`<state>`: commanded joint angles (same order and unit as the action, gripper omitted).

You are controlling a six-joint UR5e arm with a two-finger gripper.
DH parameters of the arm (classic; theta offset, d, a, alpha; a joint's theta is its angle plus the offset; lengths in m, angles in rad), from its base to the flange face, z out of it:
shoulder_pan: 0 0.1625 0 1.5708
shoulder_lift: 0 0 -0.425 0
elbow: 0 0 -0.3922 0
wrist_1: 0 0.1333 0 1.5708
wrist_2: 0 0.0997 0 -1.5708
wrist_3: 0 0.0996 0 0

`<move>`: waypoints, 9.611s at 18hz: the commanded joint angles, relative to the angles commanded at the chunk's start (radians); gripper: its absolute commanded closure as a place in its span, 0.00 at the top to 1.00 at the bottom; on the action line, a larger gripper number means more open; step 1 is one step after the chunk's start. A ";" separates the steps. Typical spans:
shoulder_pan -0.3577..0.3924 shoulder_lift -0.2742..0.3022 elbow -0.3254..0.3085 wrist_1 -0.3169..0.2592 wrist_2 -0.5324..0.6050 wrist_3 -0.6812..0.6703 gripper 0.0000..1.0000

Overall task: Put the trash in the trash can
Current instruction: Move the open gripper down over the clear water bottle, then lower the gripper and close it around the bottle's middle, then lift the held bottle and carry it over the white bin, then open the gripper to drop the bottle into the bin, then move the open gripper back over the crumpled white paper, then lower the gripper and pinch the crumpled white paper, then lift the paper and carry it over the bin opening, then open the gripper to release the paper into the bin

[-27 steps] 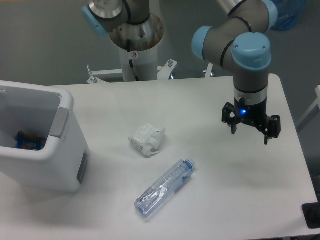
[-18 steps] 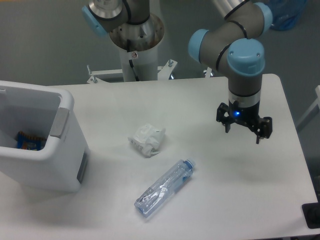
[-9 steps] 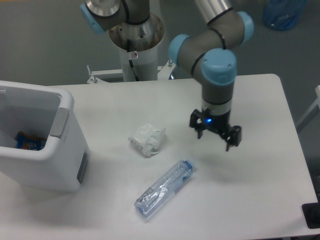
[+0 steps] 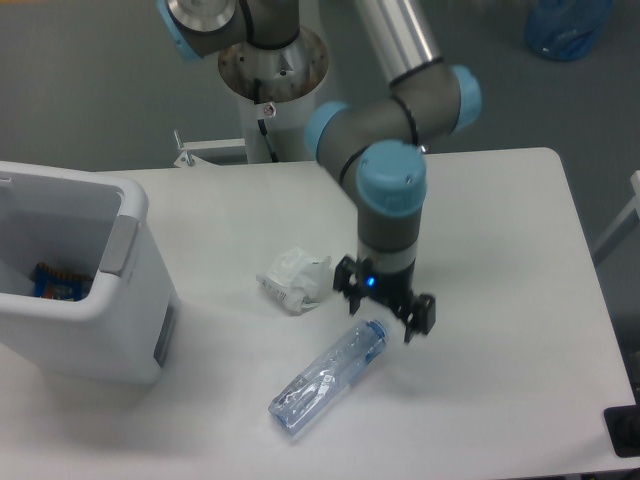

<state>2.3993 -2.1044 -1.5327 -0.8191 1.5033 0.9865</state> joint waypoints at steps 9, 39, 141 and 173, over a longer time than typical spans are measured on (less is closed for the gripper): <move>-0.091 -0.069 0.046 -0.032 0.008 -0.014 1.00; -0.125 -0.080 0.141 -0.049 -0.040 -0.199 0.37; 0.066 0.336 -0.255 -0.150 -0.168 -0.120 0.00; -0.190 0.532 -0.118 -0.144 -0.571 -0.319 1.00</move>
<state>2.2089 -1.5723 -1.6506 -0.9634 0.9326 0.6673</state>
